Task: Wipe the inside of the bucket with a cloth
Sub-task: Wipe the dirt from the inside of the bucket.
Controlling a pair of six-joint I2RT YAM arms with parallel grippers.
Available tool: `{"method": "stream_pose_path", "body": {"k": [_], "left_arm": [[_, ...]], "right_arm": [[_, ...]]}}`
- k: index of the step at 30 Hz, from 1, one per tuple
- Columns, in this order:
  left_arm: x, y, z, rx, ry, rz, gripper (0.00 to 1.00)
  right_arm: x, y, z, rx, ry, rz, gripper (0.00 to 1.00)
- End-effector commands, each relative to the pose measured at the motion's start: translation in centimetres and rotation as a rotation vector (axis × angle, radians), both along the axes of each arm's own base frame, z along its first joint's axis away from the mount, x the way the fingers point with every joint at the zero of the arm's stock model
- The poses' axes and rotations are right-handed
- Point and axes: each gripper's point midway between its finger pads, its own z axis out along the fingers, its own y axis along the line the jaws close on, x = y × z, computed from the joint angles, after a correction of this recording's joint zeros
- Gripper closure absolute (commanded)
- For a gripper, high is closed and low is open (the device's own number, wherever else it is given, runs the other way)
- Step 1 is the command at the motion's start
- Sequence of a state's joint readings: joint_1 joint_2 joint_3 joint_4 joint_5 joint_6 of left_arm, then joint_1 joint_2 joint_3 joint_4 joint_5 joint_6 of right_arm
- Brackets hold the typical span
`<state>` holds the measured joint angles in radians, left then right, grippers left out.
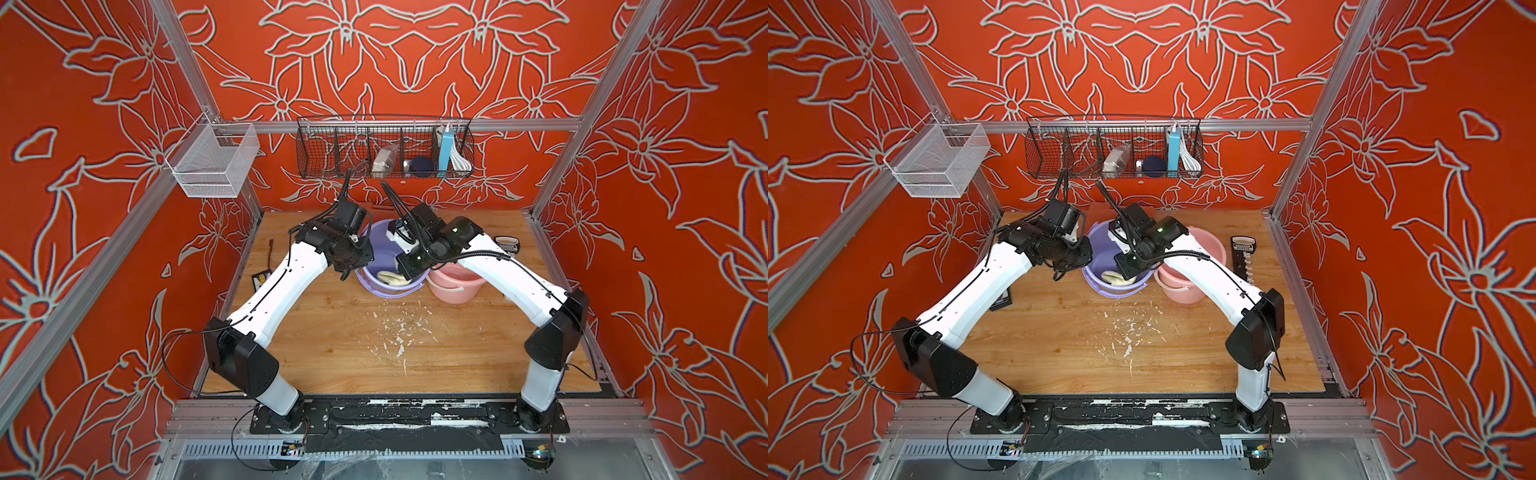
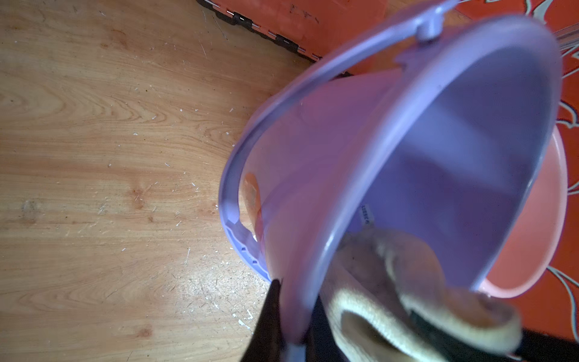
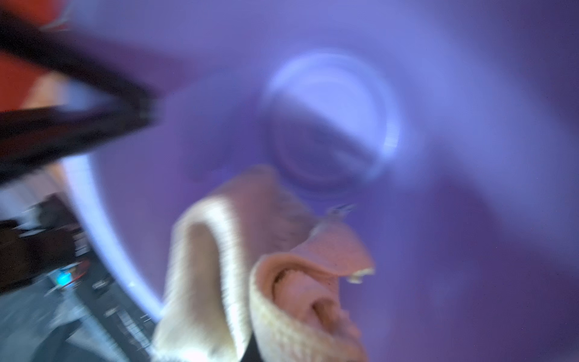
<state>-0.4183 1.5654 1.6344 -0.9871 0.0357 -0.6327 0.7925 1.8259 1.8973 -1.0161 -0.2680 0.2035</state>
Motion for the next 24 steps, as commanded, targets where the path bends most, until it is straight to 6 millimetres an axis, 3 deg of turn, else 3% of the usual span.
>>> {"method": "stream_pose_path", "body": {"k": [1, 4, 7, 10, 15, 20, 24], "left_arm": [[0.6, -0.3, 1.4, -0.020, -0.050, -0.002, 1.00], [0.3, -0.3, 1.4, -0.030, -0.051, -0.004, 1.00], [0.0, 0.1, 1.6, -0.019, -0.059, -0.002, 1.00], [-0.3, 0.5, 1.6, -0.005, -0.059, -0.001, 1.00], [-0.9, 0.6, 1.3, -0.017, -0.047, -0.008, 1.00], [-1.8, 0.8, 1.0, -0.025, -0.037, -0.020, 1.00], [-2.9, 0.4, 0.6, -0.054, -0.008, -0.051, 1.00]], "right_arm": [[-3.8, 4.6, 3.3, 0.254, 0.087, 0.152, 1.00], [-2.8, 5.9, 4.4, 0.331, 0.068, 0.128, 1.00], [-1.4, 5.6, 2.9, 0.257, 0.065, 0.084, 1.00], [0.2, 3.2, 0.3, 0.087, 0.031, 0.003, 1.00], [2.9, -3.3, -2.8, -0.161, -0.059, -0.182, 1.00], [5.3, -8.5, -3.6, -0.379, -0.125, -0.274, 1.00], [8.0, -9.1, -2.6, -0.470, -0.236, -0.288, 1.00]]}}
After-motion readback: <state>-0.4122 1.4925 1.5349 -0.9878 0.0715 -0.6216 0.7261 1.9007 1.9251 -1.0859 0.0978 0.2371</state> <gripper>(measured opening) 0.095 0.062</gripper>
